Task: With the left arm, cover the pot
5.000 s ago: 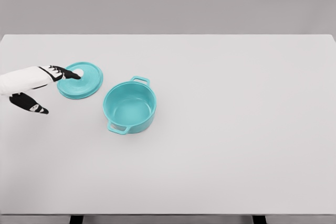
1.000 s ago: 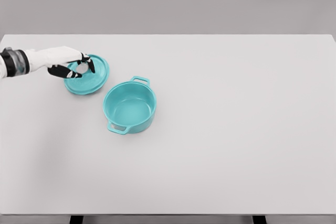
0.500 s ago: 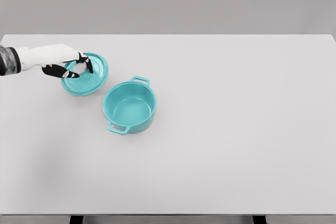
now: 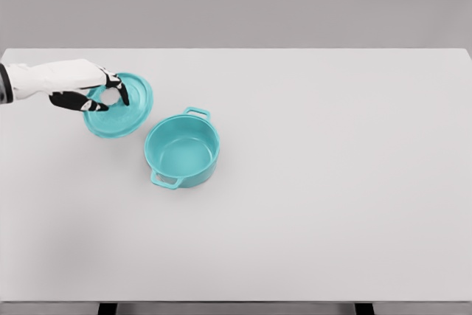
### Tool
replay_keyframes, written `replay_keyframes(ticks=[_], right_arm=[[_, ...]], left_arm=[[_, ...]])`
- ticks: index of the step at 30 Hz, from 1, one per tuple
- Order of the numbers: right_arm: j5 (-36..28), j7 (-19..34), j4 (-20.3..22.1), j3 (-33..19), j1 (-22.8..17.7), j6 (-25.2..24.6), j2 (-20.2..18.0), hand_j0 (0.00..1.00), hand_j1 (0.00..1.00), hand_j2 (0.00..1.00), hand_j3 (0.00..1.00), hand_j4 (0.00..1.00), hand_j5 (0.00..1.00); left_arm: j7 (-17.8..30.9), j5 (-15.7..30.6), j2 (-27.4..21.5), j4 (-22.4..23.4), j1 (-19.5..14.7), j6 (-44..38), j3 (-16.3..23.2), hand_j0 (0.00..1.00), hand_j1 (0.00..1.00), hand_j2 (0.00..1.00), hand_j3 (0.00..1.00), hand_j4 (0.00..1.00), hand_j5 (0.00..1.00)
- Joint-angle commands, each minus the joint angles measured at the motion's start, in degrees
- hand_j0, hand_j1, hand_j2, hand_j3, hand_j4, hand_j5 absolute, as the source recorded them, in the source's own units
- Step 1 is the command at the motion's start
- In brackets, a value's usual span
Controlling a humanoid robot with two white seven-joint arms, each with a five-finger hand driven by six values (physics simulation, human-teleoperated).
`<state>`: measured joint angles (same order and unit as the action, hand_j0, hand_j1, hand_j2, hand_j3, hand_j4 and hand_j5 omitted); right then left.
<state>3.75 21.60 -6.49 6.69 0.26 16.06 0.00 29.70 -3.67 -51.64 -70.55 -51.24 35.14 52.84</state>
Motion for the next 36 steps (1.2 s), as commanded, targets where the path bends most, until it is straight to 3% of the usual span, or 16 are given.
replay_keyframes(ticks=[1,10,14,26,34,36], right_arm=[[0.0,0.0,0.0,0.0,0.0,0.0,0.0,1.00,1.00,1.00,1.00,1.00,1.00],[0.0,0.0,0.0,0.0,0.0,0.0,0.0,1.00,1.00,1.00,1.00,1.00,1.00],[0.0,0.0,0.1,0.0,0.0,0.0,0.0,1.00,1.00,1.00,1.00,1.00,1.00],[0.0,0.0,0.0,0.0,0.0,0.0,0.0,1.00,1.00,1.00,1.00,1.00,1.00],[0.0,0.0,0.0,0.0,0.0,0.0,0.0,1.00,1.00,1.00,1.00,1.00,1.00],[0.0,0.0,0.1,0.0,0.0,0.0,0.0,1.00,1.00,1.00,1.00,1.00,1.00]], left_arm=[[-0.1,1.3,-1.0,-2.2,0.0,-0.1,0.8,0.56,0.56,0.56,0.56,0.56,0.56],[-0.3,0.8,-2.2,-7.1,0.0,-0.1,2.4,0.57,0.57,0.57,0.57,0.57,0.57],[-0.3,0.8,-2.2,-7.9,-1.2,-0.1,5.0,0.57,0.57,0.57,0.57,0.57,0.57],[-0.1,1.1,-1.8,-9.2,-4.4,-0.1,11.7,0.57,0.57,0.57,0.57,0.57,0.57],[0.0,1.2,0.3,-9.2,-5.8,-0.1,12.8,0.57,0.57,0.57,0.57,0.57,0.57],[0.0,1.4,0.9,-9.2,-7.6,-0.1,14.8,0.57,0.57,0.57,0.57,0.57,0.57]])
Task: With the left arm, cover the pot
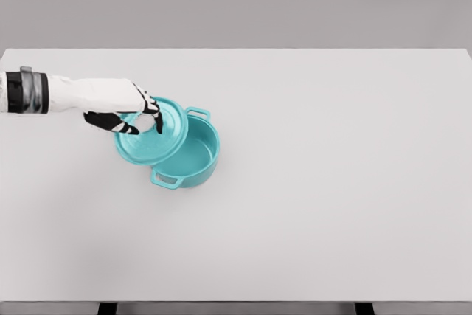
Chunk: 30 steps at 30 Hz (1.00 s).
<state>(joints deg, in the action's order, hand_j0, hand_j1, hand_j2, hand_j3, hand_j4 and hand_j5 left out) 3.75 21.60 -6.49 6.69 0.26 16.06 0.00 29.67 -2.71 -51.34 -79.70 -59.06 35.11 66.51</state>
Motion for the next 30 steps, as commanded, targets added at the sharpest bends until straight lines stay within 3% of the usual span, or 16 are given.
replay_keyframes(ticks=[1,30], right_arm=[[0.0,0.0,0.0,0.0,0.0,0.0,0.0,1.00,1.00,1.00,1.00,1.00,1.00],[0.0,0.0,0.0,0.0,0.0,0.0,0.0,1.00,1.00,1.00,1.00,1.00,1.00]], left_arm=[[0.0,0.4,1.0,0.0,0.0,-0.1,1.5,0.57,0.57,0.57,0.57,0.57,0.57],[0.2,2.2,5.1,-0.7,-2.5,-0.1,3.8,0.57,0.57,0.57,0.57,0.57,0.57]])
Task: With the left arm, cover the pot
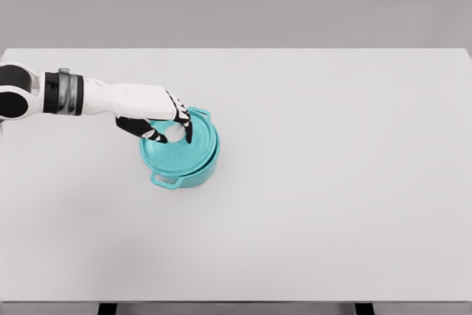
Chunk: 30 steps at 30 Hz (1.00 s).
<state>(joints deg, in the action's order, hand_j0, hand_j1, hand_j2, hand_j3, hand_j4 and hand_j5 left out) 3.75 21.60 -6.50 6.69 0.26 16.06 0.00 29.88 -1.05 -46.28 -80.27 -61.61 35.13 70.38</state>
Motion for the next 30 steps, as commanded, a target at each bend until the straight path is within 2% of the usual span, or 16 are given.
replay_keyframes(ticks=[1,3,4,5,7,13,18,20,24,27,28,30], right_arm=[[0.0,0.0,0.0,0.0,-0.1,0.0,0.0,1.00,1.00,1.00,1.00,1.00,1.00],[0.0,0.0,0.1,0.0,0.0,0.0,0.0,1.00,1.00,1.00,1.00,1.00,1.00],[0.0,0.0,0.0,0.0,0.0,0.0,0.0,1.00,1.00,1.00,1.00,1.00,1.00],[0.0,0.0,0.0,0.0,0.0,0.0,0.0,1.00,1.00,1.00,1.00,1.00,1.00],[0.0,0.0,0.0,0.0,0.0,0.0,0.0,1.00,1.00,1.00,1.00,1.00,1.00],[0.0,0.0,0.0,0.0,0.0,0.0,0.0,1.00,1.00,1.00,1.00,1.00,1.00],[0.0,0.0,0.0,0.0,0.0,0.0,0.0,1.00,1.00,1.00,1.00,1.00,1.00],[0.0,0.0,0.0,0.0,0.0,0.0,0.0,1.00,1.00,1.00,1.00,1.00,1.00],[0.0,0.0,0.0,0.0,0.0,0.0,0.0,1.00,1.00,1.00,1.00,1.00,1.00],[0.0,0.0,0.0,0.0,0.0,0.0,0.0,1.00,1.00,1.00,1.00,1.00,1.00],[0.0,0.0,0.0,0.0,0.0,0.0,0.0,1.00,1.00,1.00,1.00,1.00,1.00],[0.0,0.0,0.0,0.0,0.0,0.0,0.0,1.00,1.00,1.00,1.00,1.00,1.00]], left_arm=[[0.0,0.5,0.0,-0.2,0.0,-0.1,-0.1,0.57,0.57,0.57,0.57,0.57,0.57],[0.0,0.6,0.0,-0.2,0.0,-0.1,-0.1,0.59,0.59,0.59,0.59,0.59,0.59],[0.0,0.6,-0.1,-0.1,0.0,-0.1,-0.1,0.69,0.69,0.69,0.69,0.69,0.69],[0.0,0.6,0.0,-0.2,0.0,-0.1,-0.1,0.70,0.70,0.70,0.70,0.70,0.70],[-0.1,0.6,0.0,-0.1,0.0,-0.1,-0.1,0.77,0.77,0.77,0.77,0.77,0.77],[-0.1,0.6,-0.1,-0.1,0.0,-0.1,-0.1,0.80,0.80,0.80,0.80,0.80,0.80],[-0.3,1.0,-0.3,-0.2,-0.1,-0.1,-0.1,0.99,0.99,0.99,0.99,0.99,0.99],[-0.4,1.7,-0.7,-0.8,-0.1,-0.1,-0.1,1.00,1.00,1.00,1.00,1.00,1.00],[-0.4,4.8,-4.9,-4.4,-1.4,-0.1,-0.2,1.00,1.00,1.00,1.00,1.00,1.00],[-0.7,9.1,-11.2,-5.5,-1.3,-0.1,-1.3,1.00,1.00,1.00,1.00,1.00,1.00],[-0.4,10.2,-14.2,-5.9,-0.6,-0.1,-2.3,1.00,1.00,1.00,1.00,1.00,1.00],[-0.4,10.3,-18.3,-5.8,2.2,-0.1,-8.1,1.00,1.00,1.00,1.00,1.00,1.00]])
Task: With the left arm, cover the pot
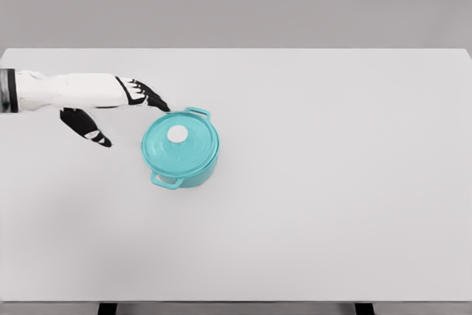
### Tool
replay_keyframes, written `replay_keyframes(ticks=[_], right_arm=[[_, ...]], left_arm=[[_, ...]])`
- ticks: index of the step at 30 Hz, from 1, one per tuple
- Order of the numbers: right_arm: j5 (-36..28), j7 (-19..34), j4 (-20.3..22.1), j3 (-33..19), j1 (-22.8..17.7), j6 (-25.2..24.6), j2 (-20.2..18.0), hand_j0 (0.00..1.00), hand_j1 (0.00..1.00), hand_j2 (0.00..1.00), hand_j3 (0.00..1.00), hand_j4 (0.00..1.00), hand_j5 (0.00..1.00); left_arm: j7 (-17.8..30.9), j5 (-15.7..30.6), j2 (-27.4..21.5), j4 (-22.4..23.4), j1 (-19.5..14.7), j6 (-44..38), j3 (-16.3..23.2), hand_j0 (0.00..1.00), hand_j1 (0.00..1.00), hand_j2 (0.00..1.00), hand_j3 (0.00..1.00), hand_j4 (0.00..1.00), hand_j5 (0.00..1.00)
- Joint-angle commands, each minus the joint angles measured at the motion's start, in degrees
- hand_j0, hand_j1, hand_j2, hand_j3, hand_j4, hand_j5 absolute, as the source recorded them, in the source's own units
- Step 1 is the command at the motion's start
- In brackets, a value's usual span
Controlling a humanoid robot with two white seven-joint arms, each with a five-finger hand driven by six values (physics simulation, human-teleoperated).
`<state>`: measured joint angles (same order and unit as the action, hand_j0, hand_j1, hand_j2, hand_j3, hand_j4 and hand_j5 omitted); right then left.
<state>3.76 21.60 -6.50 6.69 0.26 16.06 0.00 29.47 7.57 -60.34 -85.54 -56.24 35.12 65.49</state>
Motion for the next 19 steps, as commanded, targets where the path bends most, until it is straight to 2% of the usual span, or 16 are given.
replay_keyframes(ticks=[1,2,3,4,11,19], right_arm=[[0.0,0.0,0.0,0.0,-0.1,0.0,0.0,1.00,1.00,1.00,1.00,1.00,1.00],[0.0,0.0,0.0,0.0,0.0,0.0,0.0,1.00,1.00,1.00,1.00,1.00,1.00],[0.0,0.0,0.0,0.0,0.0,0.0,0.0,1.00,1.00,1.00,1.00,1.00,1.00],[0.0,0.0,0.0,0.0,0.0,0.0,0.0,1.00,1.00,1.00,1.00,1.00,1.00],[0.0,0.0,0.0,0.0,0.0,0.0,0.0,1.00,1.00,1.00,1.00,1.00,1.00],[0.0,0.0,0.0,0.0,0.0,0.0,0.0,1.00,1.00,1.00,1.00,1.00,1.00]], left_arm=[[0.0,1.7,-5.7,-0.2,1.2,-0.1,-8.1,1.00,1.00,1.00,1.00,1.00,1.00],[0.0,1.6,-5.9,0.2,5.0,-0.1,-12.0,1.00,1.00,1.00,1.00,1.00,1.00],[0.0,1.5,-5.9,1.5,10.3,-0.1,-17.2,1.00,1.00,1.00,1.00,1.00,1.00],[0.0,1.2,-5.8,2.0,13.5,-0.1,-20.4,1.00,1.00,1.00,1.00,1.00,1.00],[0.5,1.0,-5.1,1.3,13.8,-0.1,-20.8,1.00,1.00,1.00,1.00,1.00,1.00],[0.3,1.0,-1.3,-0.7,14.0,-0.1,-20.4,1.00,1.00,1.00,1.00,1.00,1.00]])
